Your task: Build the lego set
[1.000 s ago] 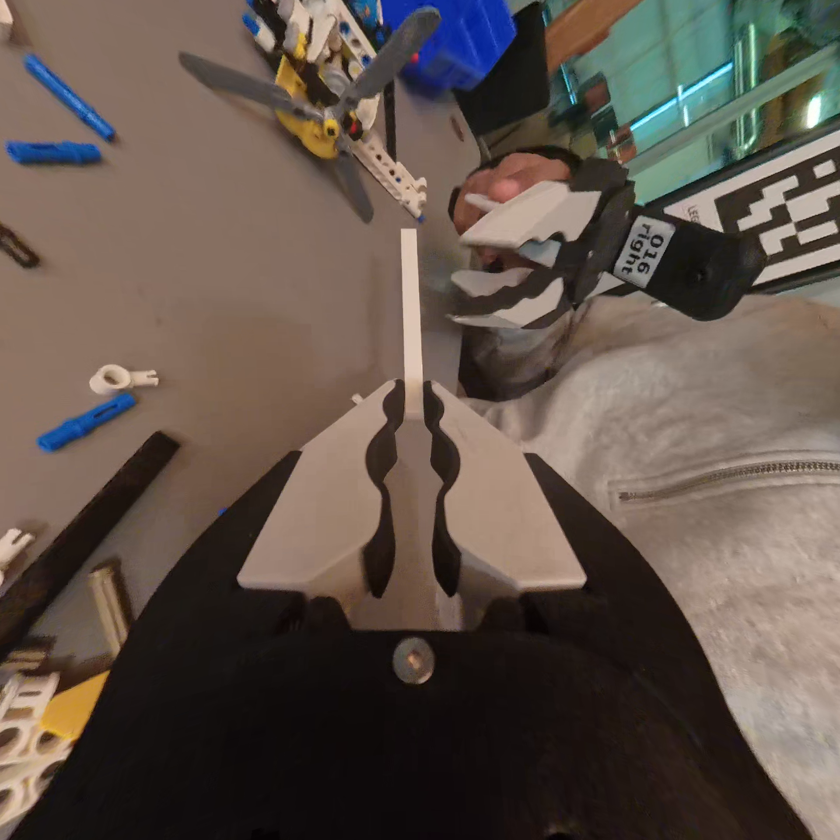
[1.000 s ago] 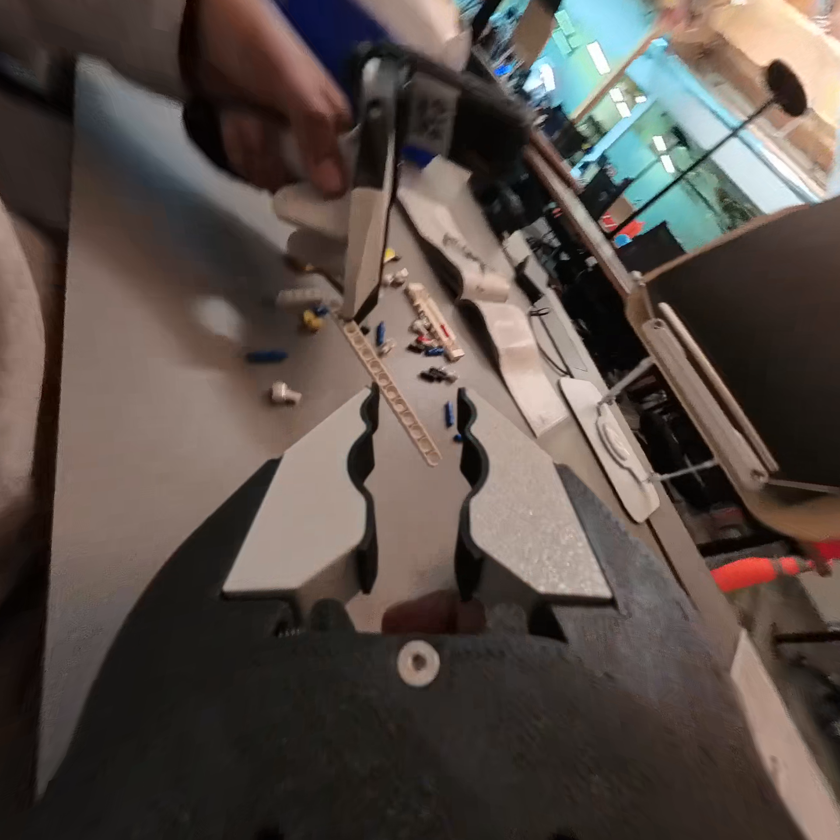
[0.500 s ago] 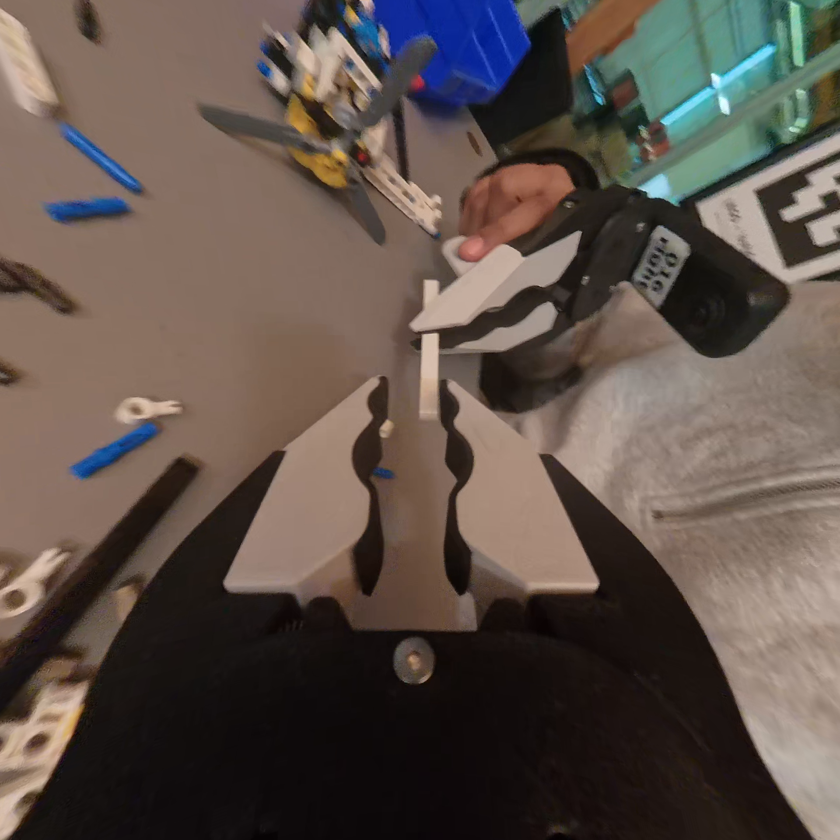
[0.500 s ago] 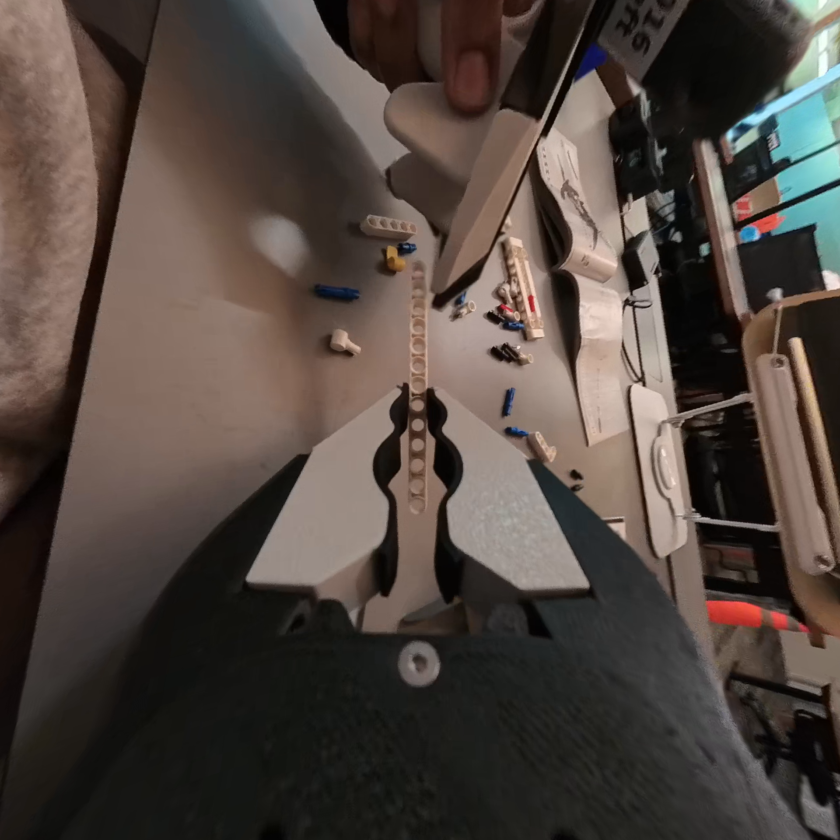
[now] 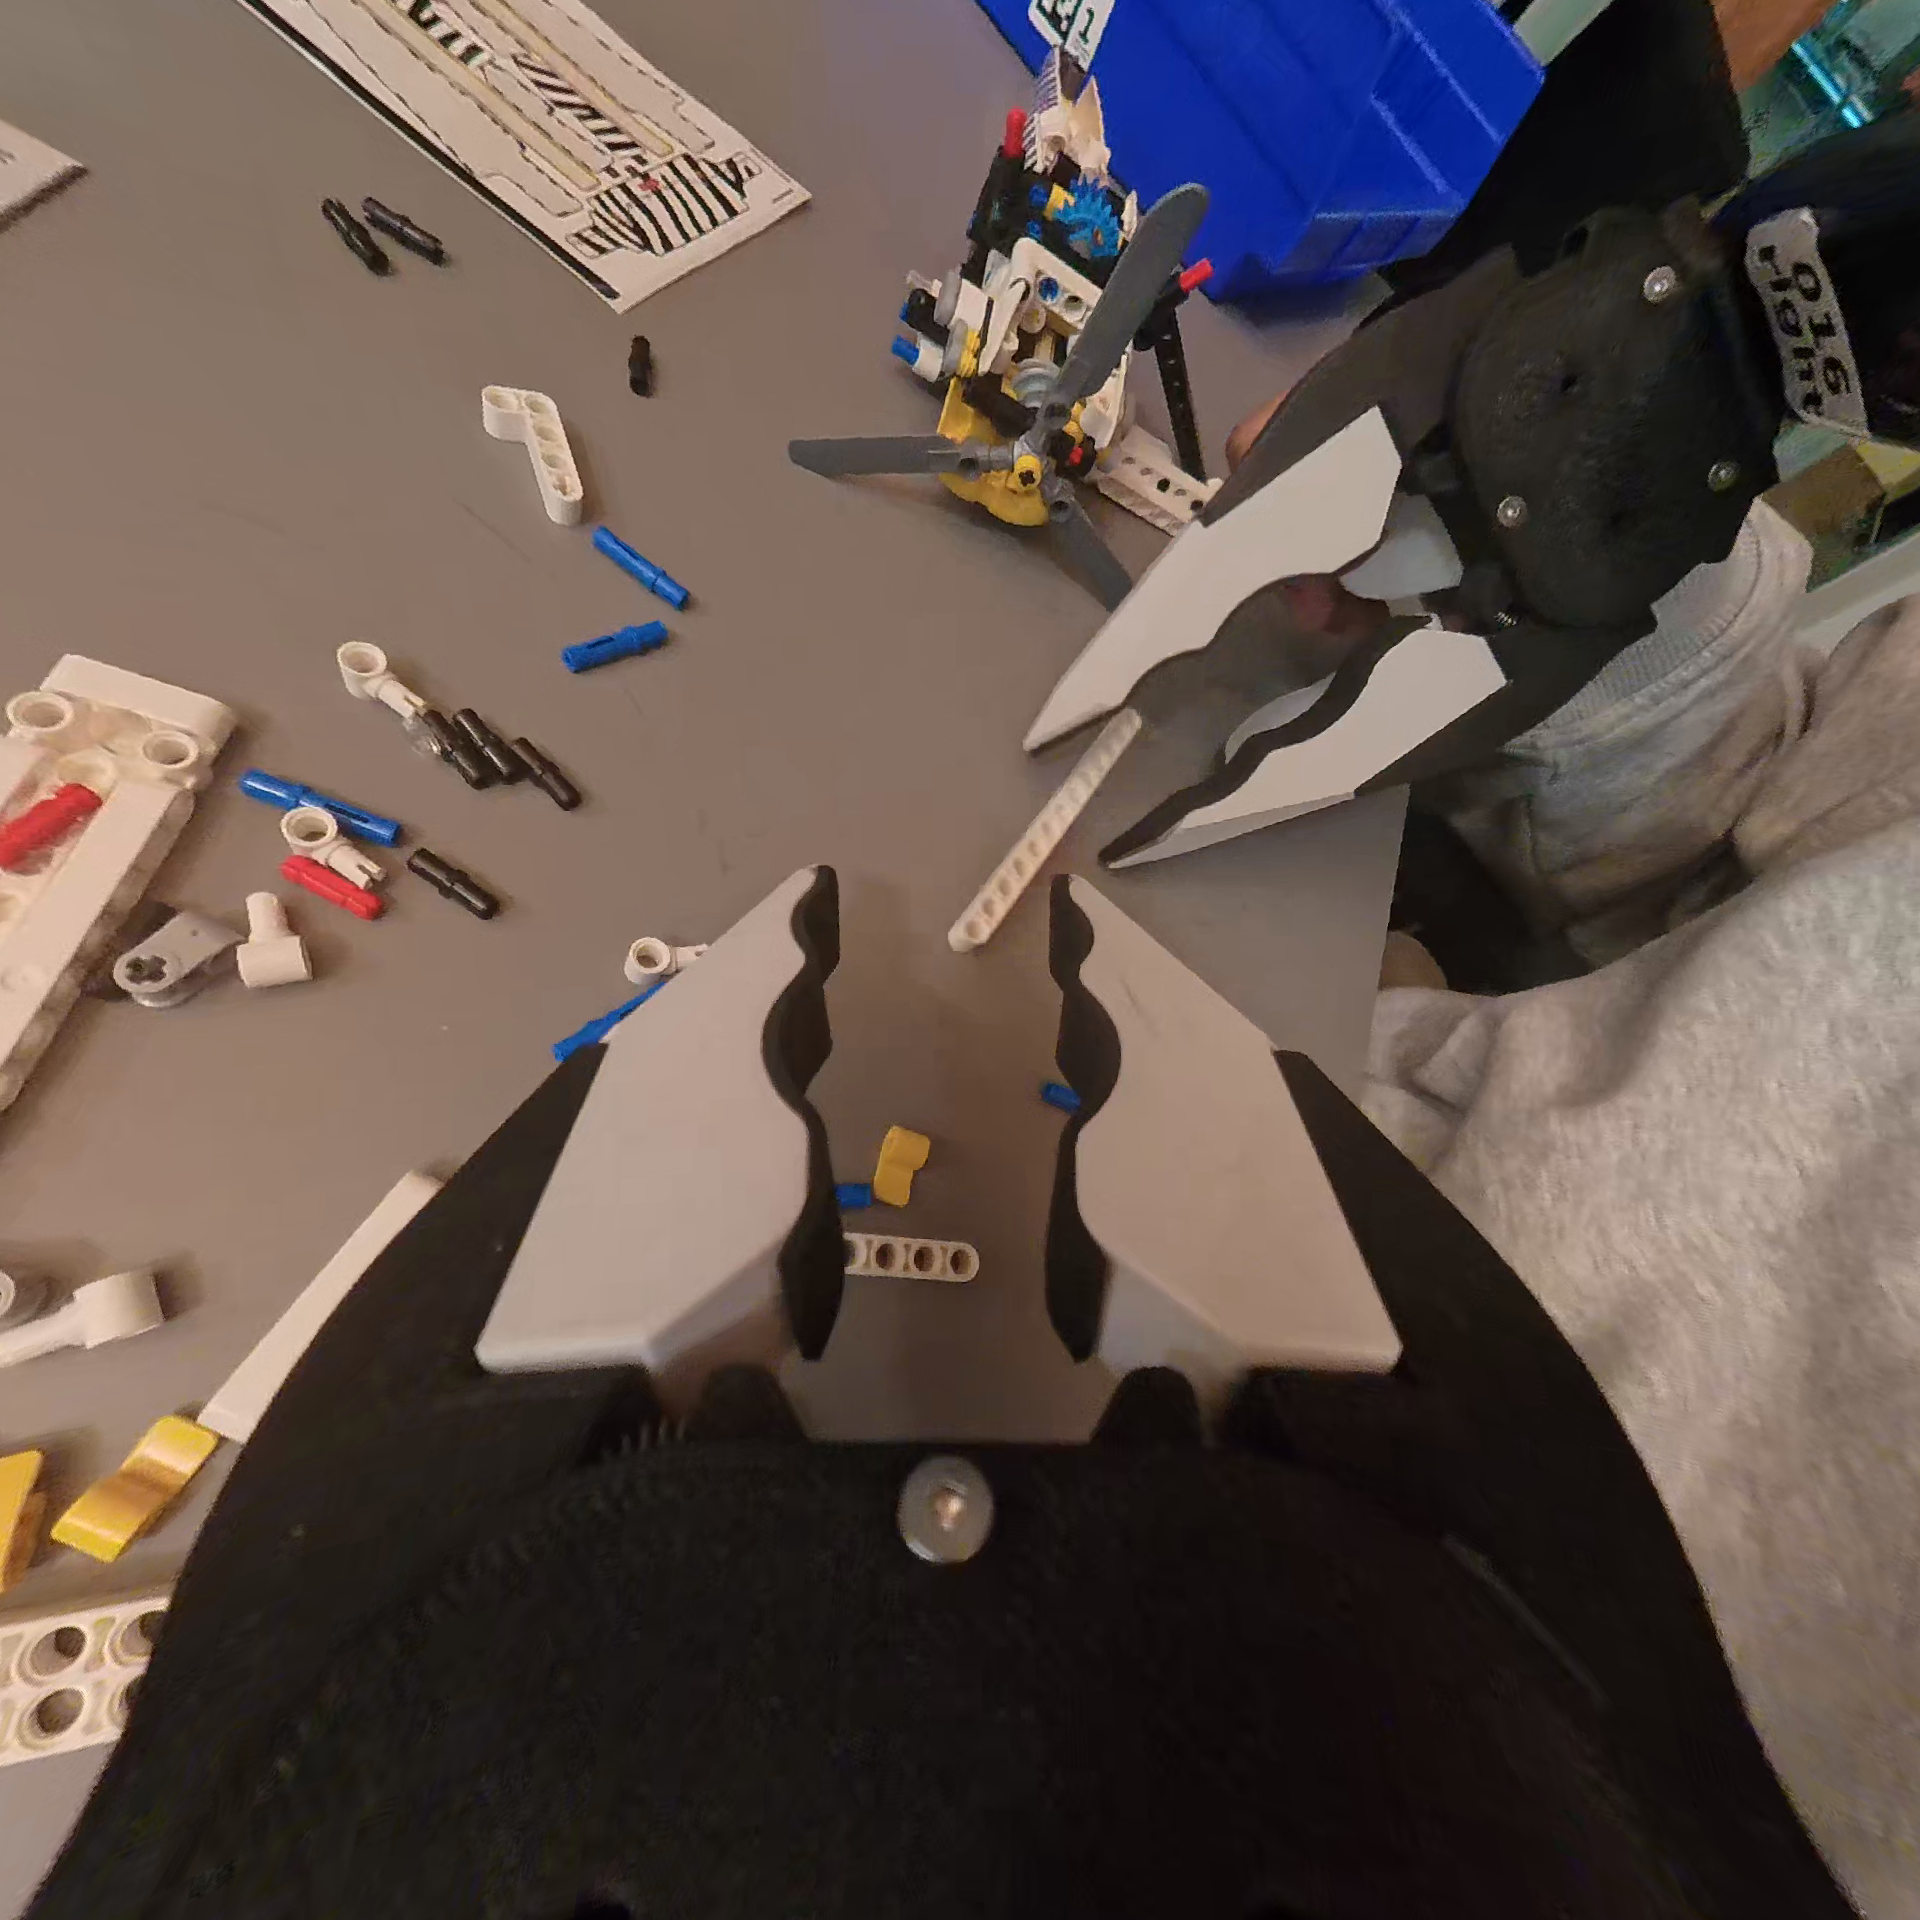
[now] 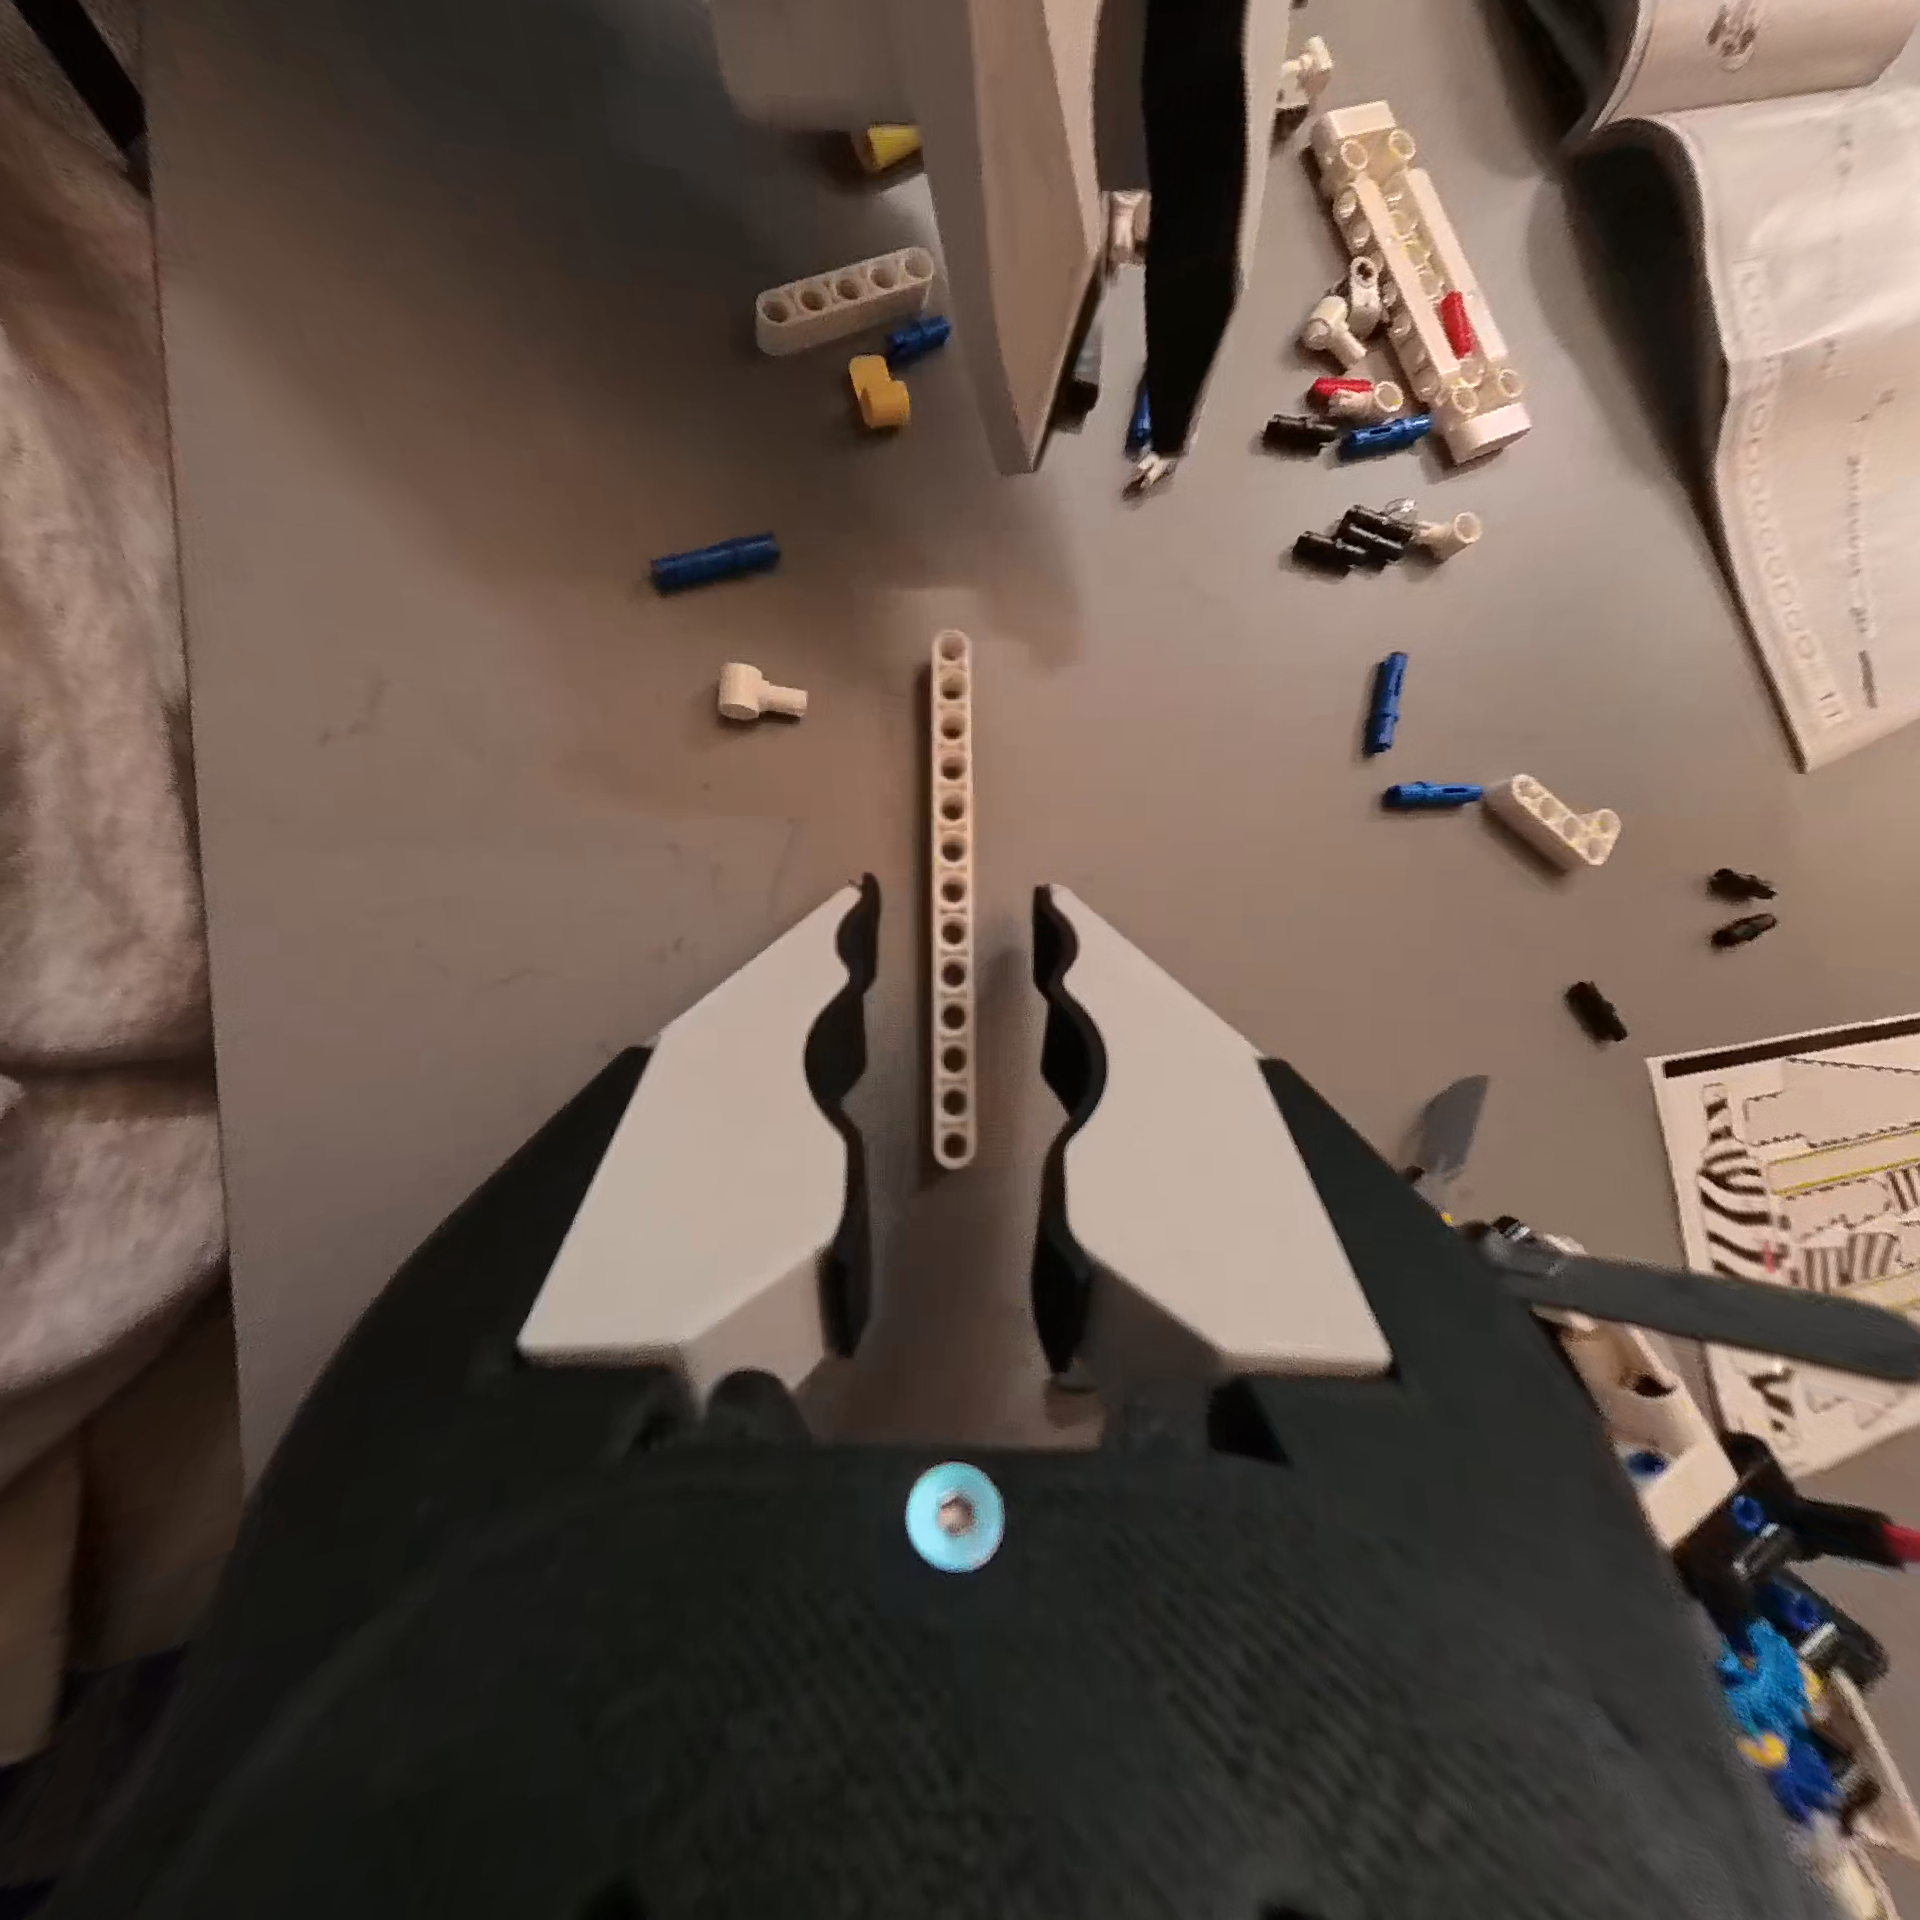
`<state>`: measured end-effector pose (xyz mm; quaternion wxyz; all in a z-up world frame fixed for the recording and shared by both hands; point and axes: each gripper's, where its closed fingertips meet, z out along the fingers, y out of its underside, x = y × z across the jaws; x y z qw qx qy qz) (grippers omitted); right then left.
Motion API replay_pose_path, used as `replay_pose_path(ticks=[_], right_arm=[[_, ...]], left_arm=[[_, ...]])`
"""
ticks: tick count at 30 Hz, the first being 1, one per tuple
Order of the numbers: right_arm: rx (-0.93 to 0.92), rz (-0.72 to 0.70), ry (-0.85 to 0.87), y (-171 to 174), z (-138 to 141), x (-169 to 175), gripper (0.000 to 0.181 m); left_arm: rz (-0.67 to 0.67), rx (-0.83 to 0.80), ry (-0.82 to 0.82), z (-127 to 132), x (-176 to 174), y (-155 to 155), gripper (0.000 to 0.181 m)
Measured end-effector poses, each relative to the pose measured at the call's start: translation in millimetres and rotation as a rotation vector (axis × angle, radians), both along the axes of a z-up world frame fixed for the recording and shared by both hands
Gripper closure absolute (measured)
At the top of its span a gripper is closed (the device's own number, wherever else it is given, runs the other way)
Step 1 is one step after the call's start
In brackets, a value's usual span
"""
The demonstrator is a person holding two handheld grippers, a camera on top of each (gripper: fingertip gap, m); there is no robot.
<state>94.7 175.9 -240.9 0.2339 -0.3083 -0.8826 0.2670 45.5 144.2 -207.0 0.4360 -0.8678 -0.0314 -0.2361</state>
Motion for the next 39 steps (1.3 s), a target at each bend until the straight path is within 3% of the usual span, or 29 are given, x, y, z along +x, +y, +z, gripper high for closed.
replay_pose_path(ticks=[3,7,11,15,17,18,21,22,27,31,34,39], right_arm=[[-0.029,-0.045,0.046,8.0,8.8,0.8,0.14],[-0.154,-0.106,0.113,11.0,25.3,4.8,0.145],[-0.322,-0.182,0.255,6.5,51.0,1.9,0.145],[-0.585,-0.218,0.308,-18.5,67.8,0.6,0.152],[-0.591,-0.229,0.344,-29.5,69.5,-2.4,0.177],[-0.581,-0.297,0.394,-26.0,73.3,-9.3,0.181],[-0.59,-0.405,0.522,-21.5,86.2,-23.9,0.181],[-0.59,-0.428,0.545,-19.6,88.4,-27.7,0.181],[-0.513,-0.572,0.641,4.7,91.9,-40.7,0.181],[-0.518,-0.658,0.625,17.8,88.4,-43.8,0.181],[-0.538,-0.625,0.621,13.8,89.6,-43.0,0.181],[-0.55,-0.521,0.72,2.7,103.2,-36.7,0.181]], left_arm=[[0.009,0.049,0.007,5.3,-2.0,0.2,0.143],[0.023,0.143,0.011,18.1,-4.4,1.8,0.142],[0.142,0.256,0.049,40.7,-24.4,2.9,0.125],[0.307,0.337,0.295,55.9,-56.2,-1.5,0.122],[0.44,0.411,0.421,71.0,-72.6,-4.5,0.112],[0.471,0.456,0.446,78.7,-74.5,-6.0,0.119],[0.485,0.579,0.424,97.0,-70.7,-12.2,0.176],[0.484,0.585,0.412,97.7,-71.0,-13.7,0.181],[0.518,0.506,0.52,81.4,-80.8,-15.6,0.181],[0.543,0.592,0.398,83.6,-78.7,-13.7,0.181],[0.573,0.604,0.387,81.1,-86.8,-17.7,0.181],[0.478,0.486,0.245,62.0,-71.6,-11.2,0.181]])
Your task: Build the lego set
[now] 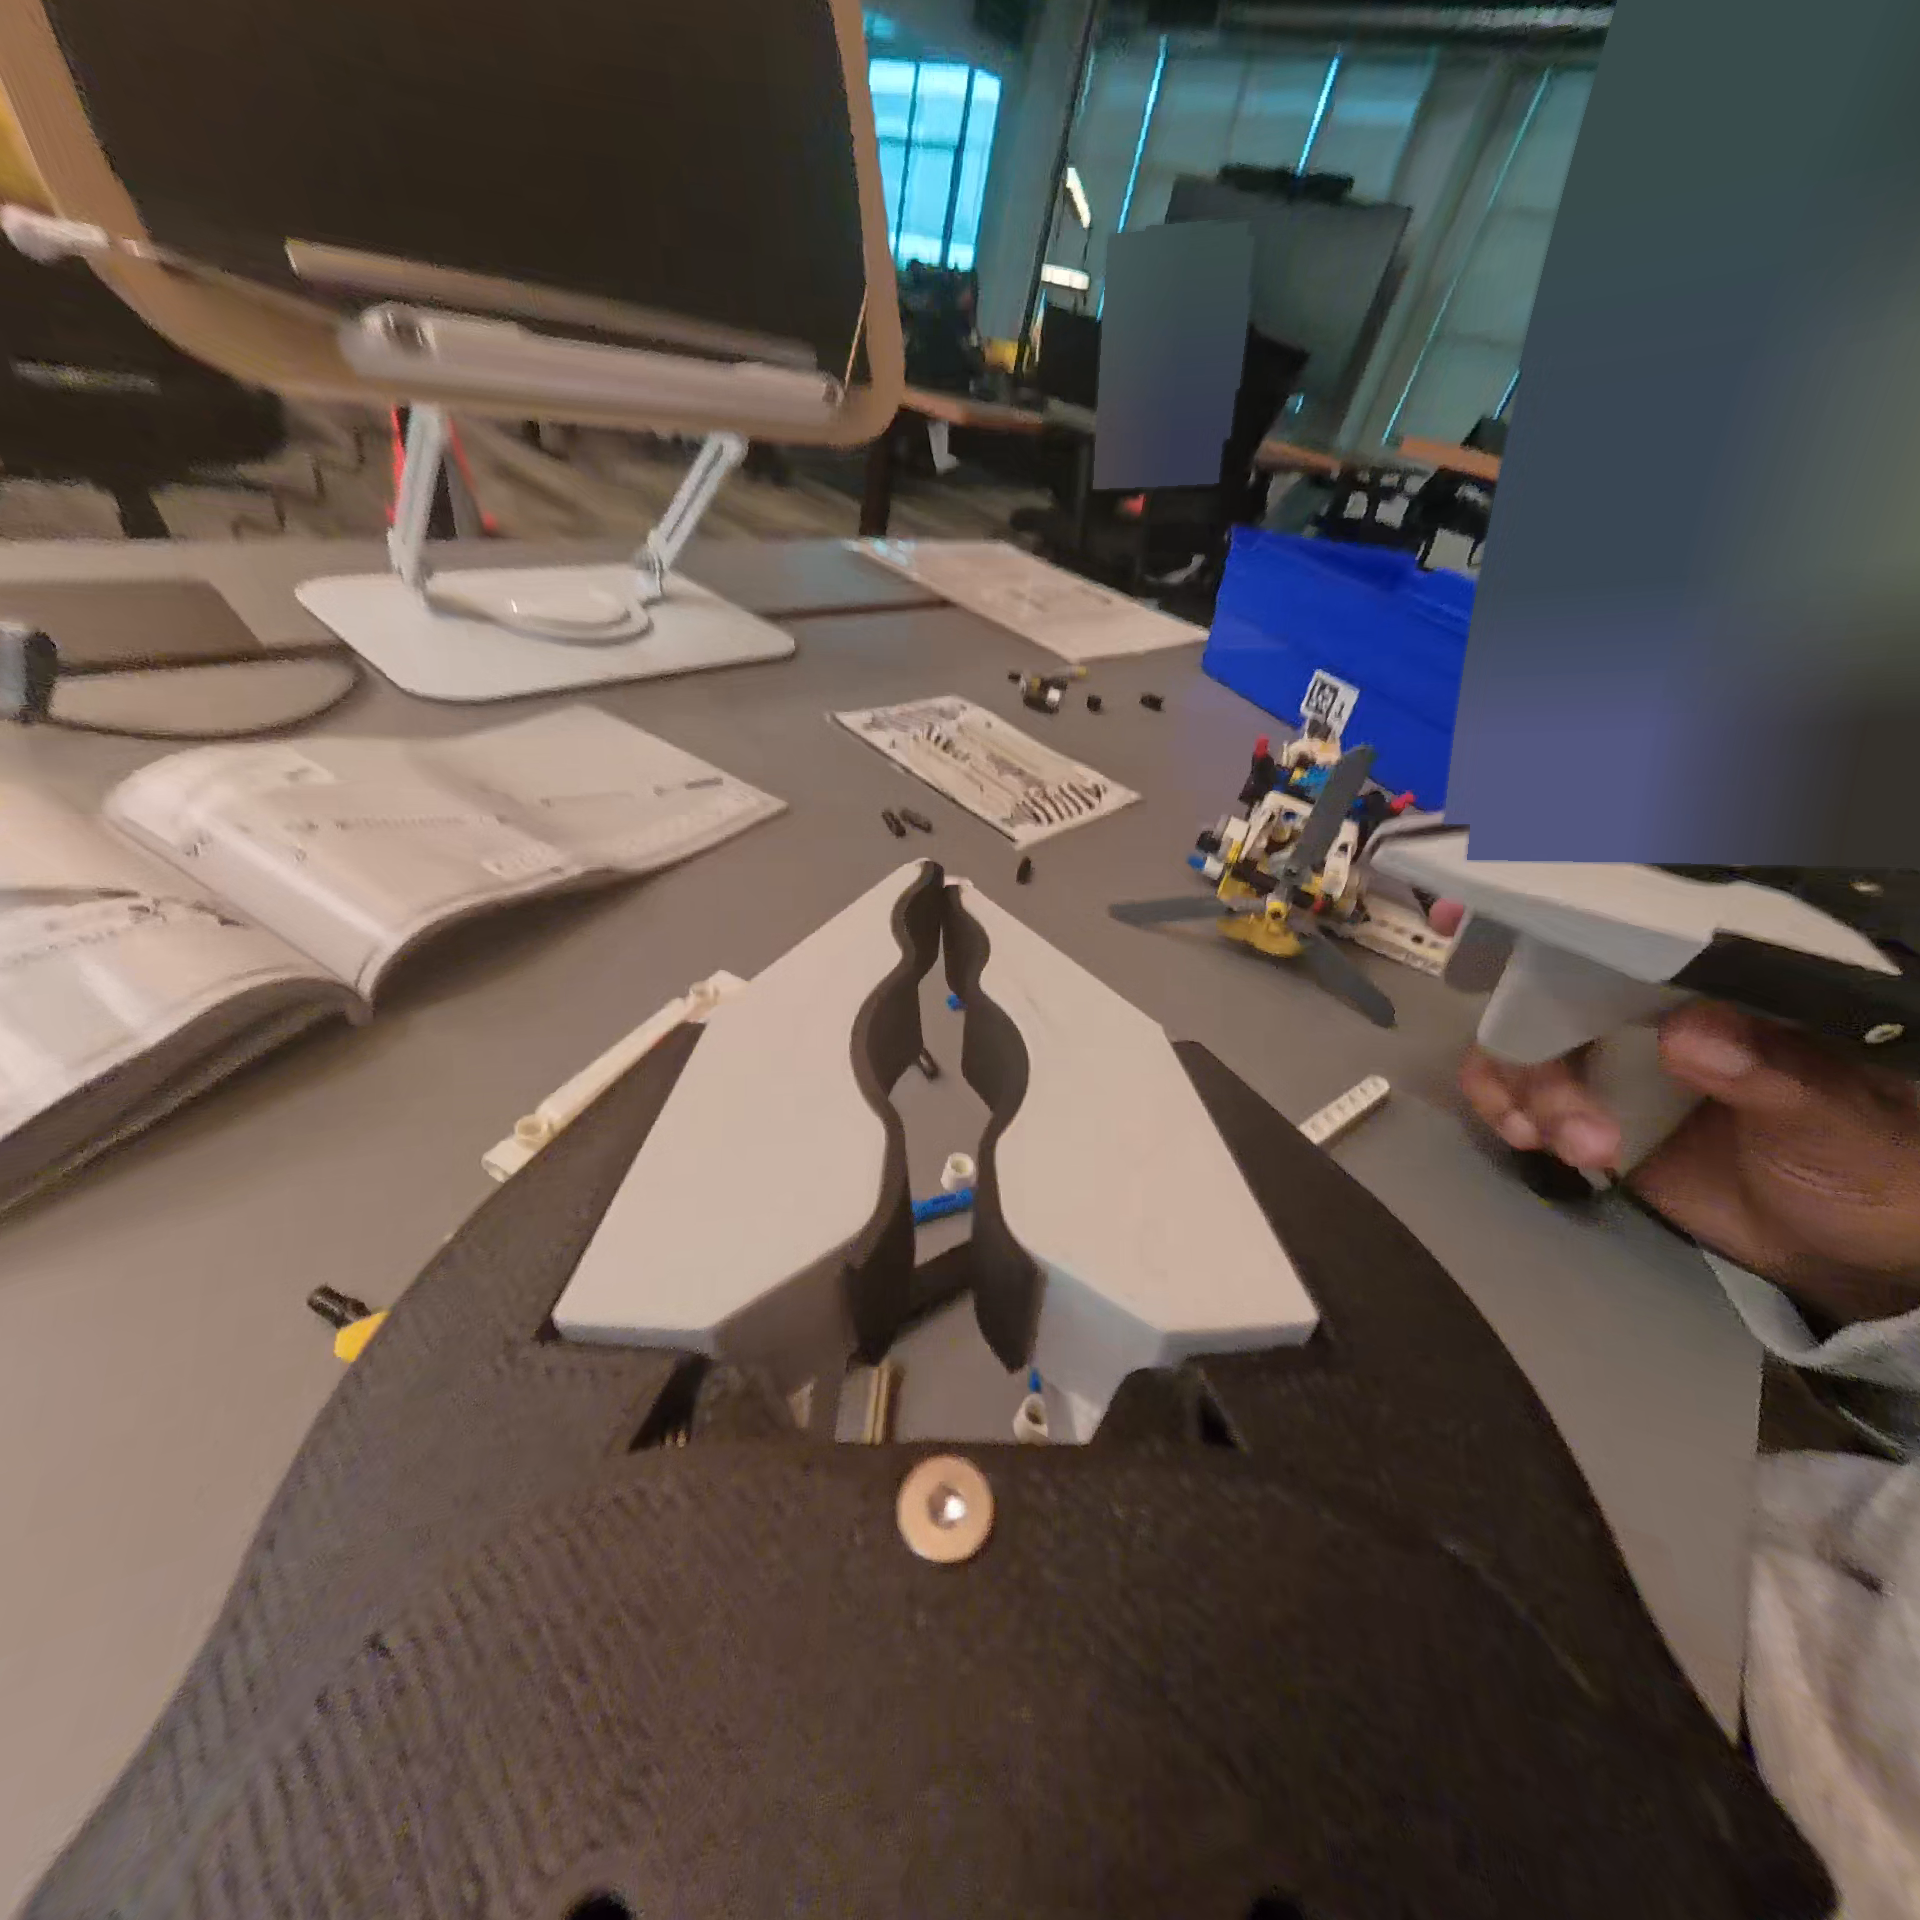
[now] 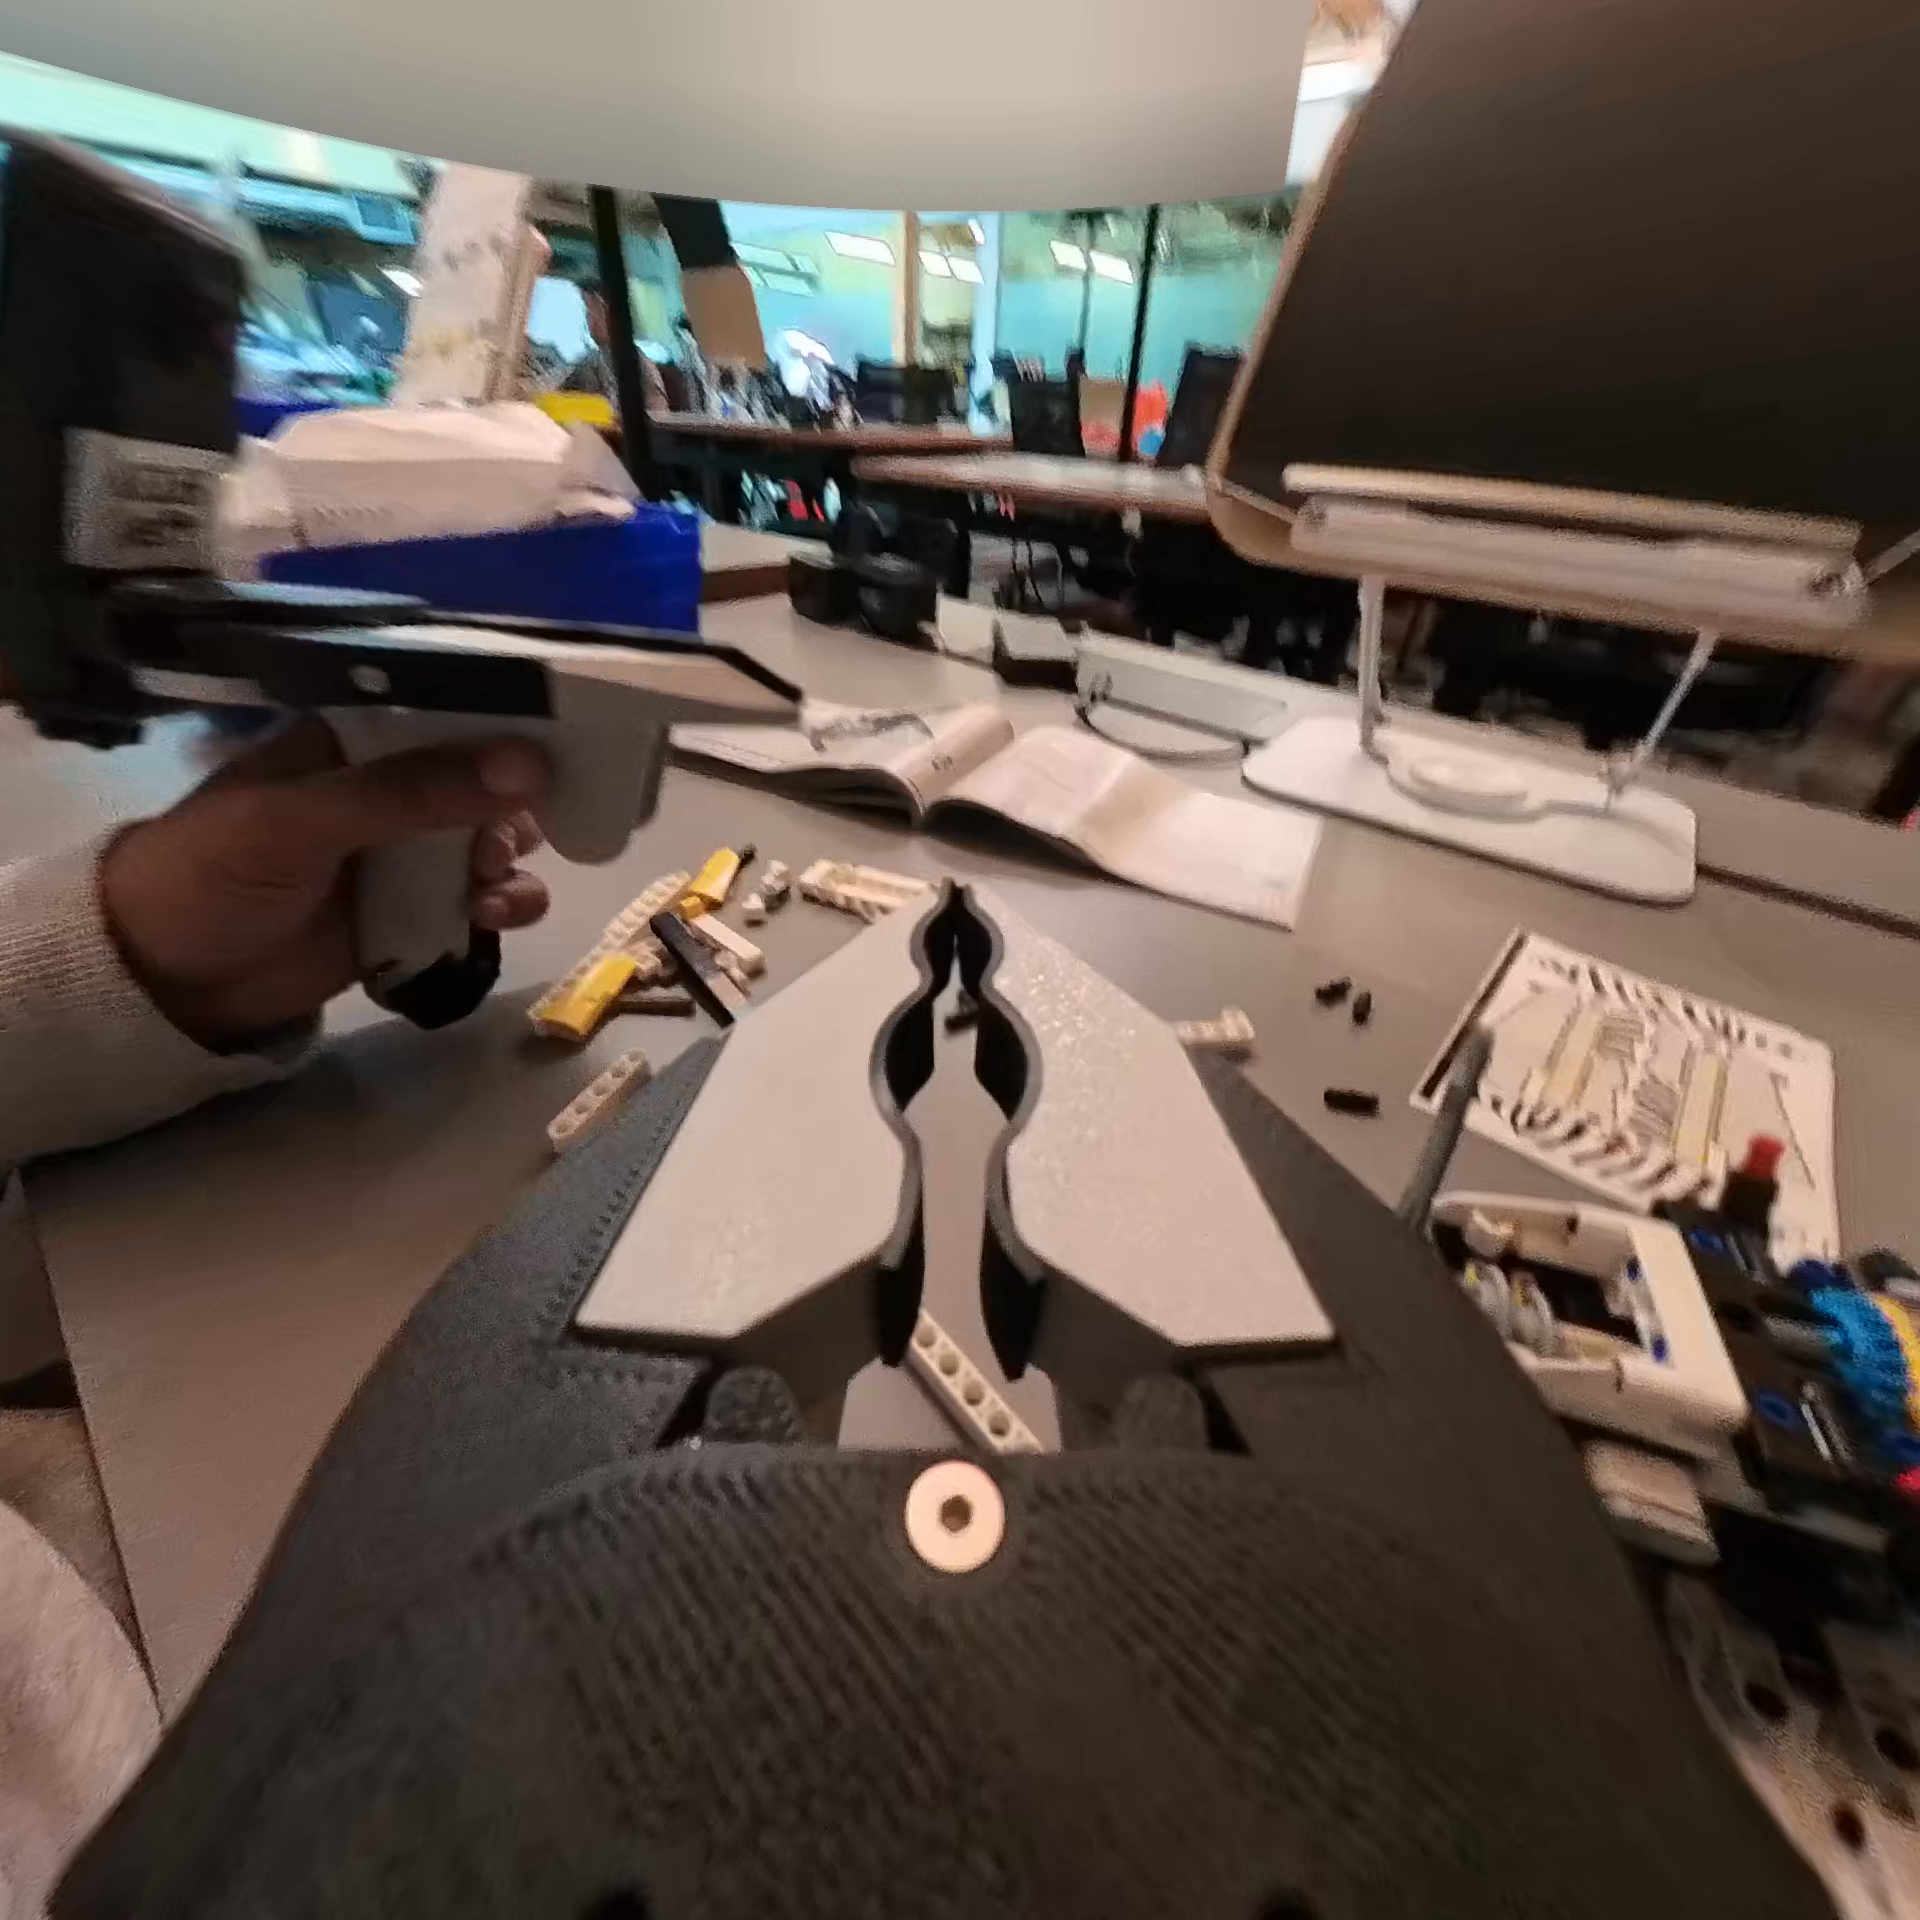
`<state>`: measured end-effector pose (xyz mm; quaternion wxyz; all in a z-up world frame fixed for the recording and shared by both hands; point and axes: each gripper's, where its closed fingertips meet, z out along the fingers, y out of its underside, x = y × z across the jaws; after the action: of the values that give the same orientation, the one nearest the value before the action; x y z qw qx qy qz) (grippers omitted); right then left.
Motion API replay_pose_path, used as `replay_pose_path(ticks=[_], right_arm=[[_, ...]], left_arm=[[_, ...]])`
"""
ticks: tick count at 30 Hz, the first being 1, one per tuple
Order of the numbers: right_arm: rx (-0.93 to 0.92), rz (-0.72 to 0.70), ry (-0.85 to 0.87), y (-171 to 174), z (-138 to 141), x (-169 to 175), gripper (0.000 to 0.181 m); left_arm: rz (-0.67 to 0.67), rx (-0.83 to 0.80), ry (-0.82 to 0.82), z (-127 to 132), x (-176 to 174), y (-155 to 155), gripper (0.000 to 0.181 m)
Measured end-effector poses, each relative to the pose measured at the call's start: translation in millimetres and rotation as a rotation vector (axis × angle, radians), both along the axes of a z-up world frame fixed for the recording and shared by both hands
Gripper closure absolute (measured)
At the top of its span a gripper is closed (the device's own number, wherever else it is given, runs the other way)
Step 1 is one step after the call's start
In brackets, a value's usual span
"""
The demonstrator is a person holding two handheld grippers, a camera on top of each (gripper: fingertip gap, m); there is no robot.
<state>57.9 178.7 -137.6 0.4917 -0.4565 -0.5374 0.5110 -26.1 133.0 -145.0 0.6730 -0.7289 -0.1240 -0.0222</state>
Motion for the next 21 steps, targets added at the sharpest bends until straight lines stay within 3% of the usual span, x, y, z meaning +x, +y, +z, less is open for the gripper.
replay_pose_path(ticks=[3,8,13,21], right_arm=[[0.027,-0.087,0.108,8.2,12.3,5.6,0.181],[-0.039,-0.095,0.051,14.4,6.4,1.9,0.181],[-0.108,-0.086,0.057,20.8,8.2,2.1,0.181],[-0.172,-0.059,0.044,24.2,7.2,-1.1,0.181]], left_arm=[[0.017,-0.025,0.04,-3.4,-2.1,0.0,0.181],[0.084,0.017,0.172,5.2,-7.9,-3.6,0.181],[0.306,0.137,0.439,27.7,-16.1,-18.4,0.181],[0.297,0.145,0.236,21.2,-30.1,-19.4,0.181]])
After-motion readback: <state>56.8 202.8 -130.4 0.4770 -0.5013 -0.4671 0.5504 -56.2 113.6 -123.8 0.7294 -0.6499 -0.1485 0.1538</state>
